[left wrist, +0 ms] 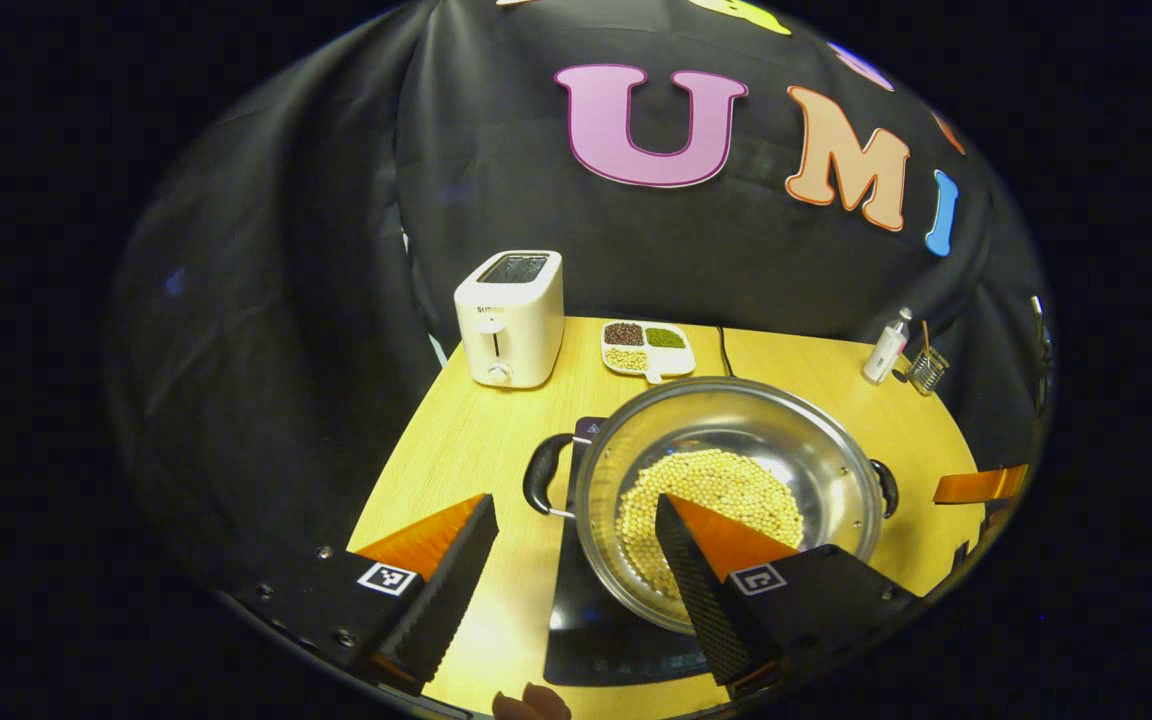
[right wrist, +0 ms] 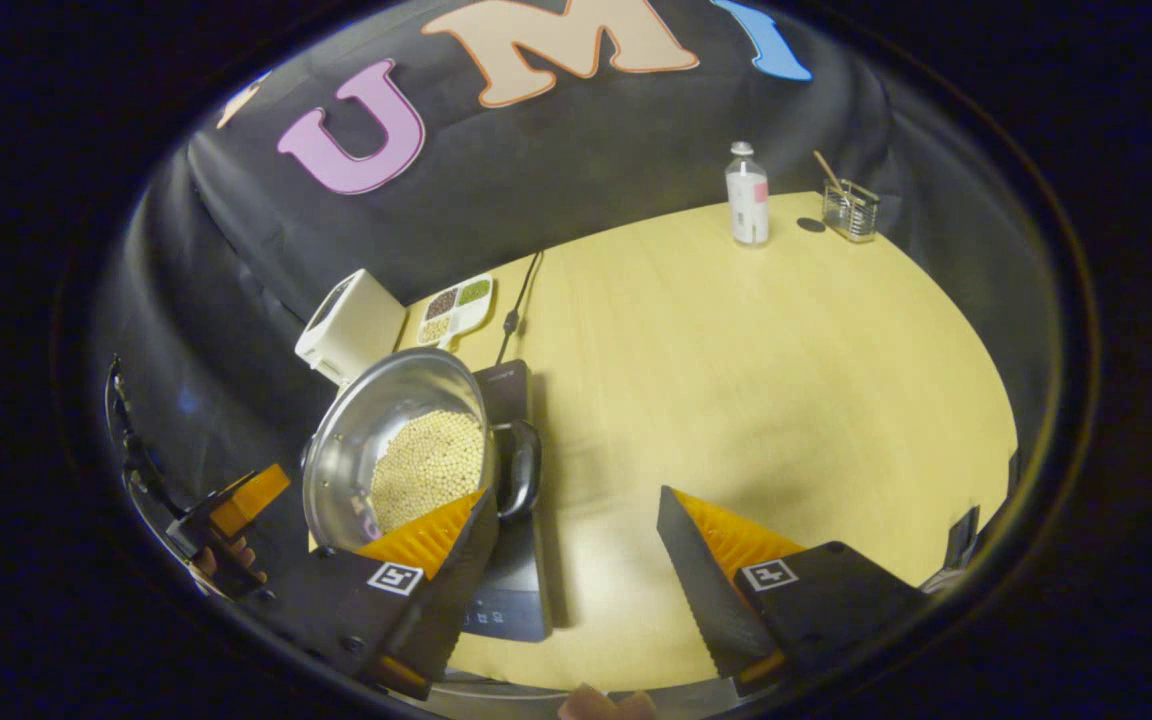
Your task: First push the handle of the pot to place it horizontally, then grasp the pot with both hands and set it on the induction cooktop.
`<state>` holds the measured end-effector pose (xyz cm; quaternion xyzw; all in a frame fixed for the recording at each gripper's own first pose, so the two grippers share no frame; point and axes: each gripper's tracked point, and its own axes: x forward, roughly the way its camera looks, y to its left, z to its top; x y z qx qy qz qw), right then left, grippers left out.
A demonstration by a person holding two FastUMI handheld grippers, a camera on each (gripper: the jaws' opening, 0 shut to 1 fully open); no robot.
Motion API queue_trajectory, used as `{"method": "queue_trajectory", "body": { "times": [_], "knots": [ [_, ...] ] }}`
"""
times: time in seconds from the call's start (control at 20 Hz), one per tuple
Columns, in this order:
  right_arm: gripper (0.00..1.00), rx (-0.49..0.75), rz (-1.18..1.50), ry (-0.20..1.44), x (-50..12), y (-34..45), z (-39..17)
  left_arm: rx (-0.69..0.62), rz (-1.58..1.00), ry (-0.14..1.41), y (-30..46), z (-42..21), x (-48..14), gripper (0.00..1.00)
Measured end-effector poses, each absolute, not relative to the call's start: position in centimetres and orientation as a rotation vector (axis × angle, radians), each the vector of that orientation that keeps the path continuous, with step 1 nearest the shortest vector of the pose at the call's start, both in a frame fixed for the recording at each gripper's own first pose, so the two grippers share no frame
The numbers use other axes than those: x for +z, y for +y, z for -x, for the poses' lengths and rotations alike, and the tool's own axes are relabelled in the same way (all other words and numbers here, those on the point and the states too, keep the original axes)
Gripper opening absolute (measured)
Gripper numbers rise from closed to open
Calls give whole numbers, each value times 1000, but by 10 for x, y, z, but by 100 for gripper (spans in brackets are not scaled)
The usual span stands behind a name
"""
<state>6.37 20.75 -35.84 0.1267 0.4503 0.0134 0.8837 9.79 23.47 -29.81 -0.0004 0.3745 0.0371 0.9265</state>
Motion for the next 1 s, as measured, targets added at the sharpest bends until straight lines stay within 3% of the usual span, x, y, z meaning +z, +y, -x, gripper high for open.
{"method": "queue_trajectory", "body": {
  "times": [0.2, 0.25, 0.35, 0.45, 0.75, 0.8, 0.85, 1.0],
  "knots": [
    [94, 54, -242, 881, -343, 161, -43, 95, -4, 720, 198, -59, -269, 98],
    [100, 68, -237, 866, -339, 154, -37, 94, -5, 713, 187, -46, -260, 100],
    [94, 90, -225, 825, -329, 142, -29, 86, -7, 668, 165, -25, -237, 98],
    [94, 101, -225, 787, -314, 132, -23, 71, -11, 636, 141, -13, -220, 97],
    [93, 92, -251, 607, -236, 108, -4, -53, -52, 486, 75, -19, -154, 97],
    [99, 81, -257, 577, -224, 105, -1, -77, -50, 452, 68, -20, -141, 97],
    [93, 66, -259, 556, -213, 102, 3, -95, -51, 428, 62, -20, -129, 96],
    [93, 67, -271, 483, -166, 109, 18, -123, -52, 359, 59, -10, -96, 94]
  ]
}}
